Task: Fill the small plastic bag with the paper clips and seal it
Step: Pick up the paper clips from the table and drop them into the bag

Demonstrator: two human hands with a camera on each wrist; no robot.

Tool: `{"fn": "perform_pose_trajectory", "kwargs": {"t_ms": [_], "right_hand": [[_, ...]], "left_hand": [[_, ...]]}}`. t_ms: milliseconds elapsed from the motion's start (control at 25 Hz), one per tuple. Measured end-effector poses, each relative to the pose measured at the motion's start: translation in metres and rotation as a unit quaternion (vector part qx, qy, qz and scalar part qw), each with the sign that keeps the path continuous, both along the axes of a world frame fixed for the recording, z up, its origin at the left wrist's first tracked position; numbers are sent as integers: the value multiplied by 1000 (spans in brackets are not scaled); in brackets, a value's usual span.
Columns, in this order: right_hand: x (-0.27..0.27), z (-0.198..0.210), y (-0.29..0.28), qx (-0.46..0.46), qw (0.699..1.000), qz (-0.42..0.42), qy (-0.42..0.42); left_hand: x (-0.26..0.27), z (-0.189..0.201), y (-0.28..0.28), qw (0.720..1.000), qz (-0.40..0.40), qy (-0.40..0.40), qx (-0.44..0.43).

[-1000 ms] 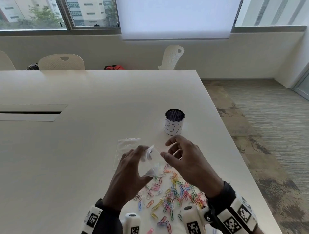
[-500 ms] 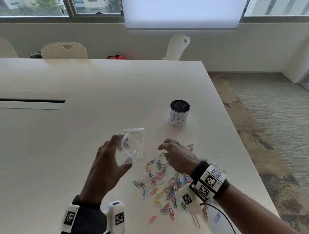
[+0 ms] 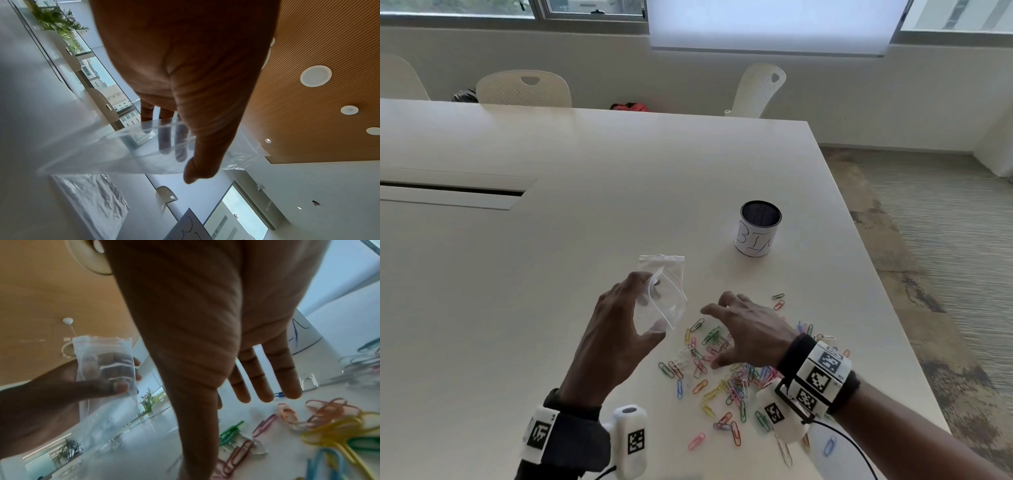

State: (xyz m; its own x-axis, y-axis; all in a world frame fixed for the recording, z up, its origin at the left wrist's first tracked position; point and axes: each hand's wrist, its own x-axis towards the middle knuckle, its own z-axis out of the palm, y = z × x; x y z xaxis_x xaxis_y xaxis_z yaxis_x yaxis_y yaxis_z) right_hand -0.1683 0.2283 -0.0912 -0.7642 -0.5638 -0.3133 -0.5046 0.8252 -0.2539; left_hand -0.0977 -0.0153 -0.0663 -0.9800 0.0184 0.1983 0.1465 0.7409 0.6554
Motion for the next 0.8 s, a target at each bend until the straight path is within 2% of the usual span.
{"fn": "perform_pose_trajectory", "kwargs": {"t_ms": [80, 320, 600, 720, 800], "right_hand": [[6, -5, -2, 8, 1000, 2, 1], [16, -16, -5, -113, 993, -14, 16], [17, -19, -5, -89, 991, 41, 87], [12, -18, -2, -92, 992, 42, 73], [6, -15, 4, -128, 991, 3, 49]], "left_hand": [[-2, 0, 2, 1000, -5, 1, -2], [-1, -3, 8, 1000, -9, 6, -10], [5, -9, 13, 1000, 1, -6, -16], [7, -12, 17, 1000, 1, -6, -17], [8, -15, 21, 1000, 2, -10, -15]]}}
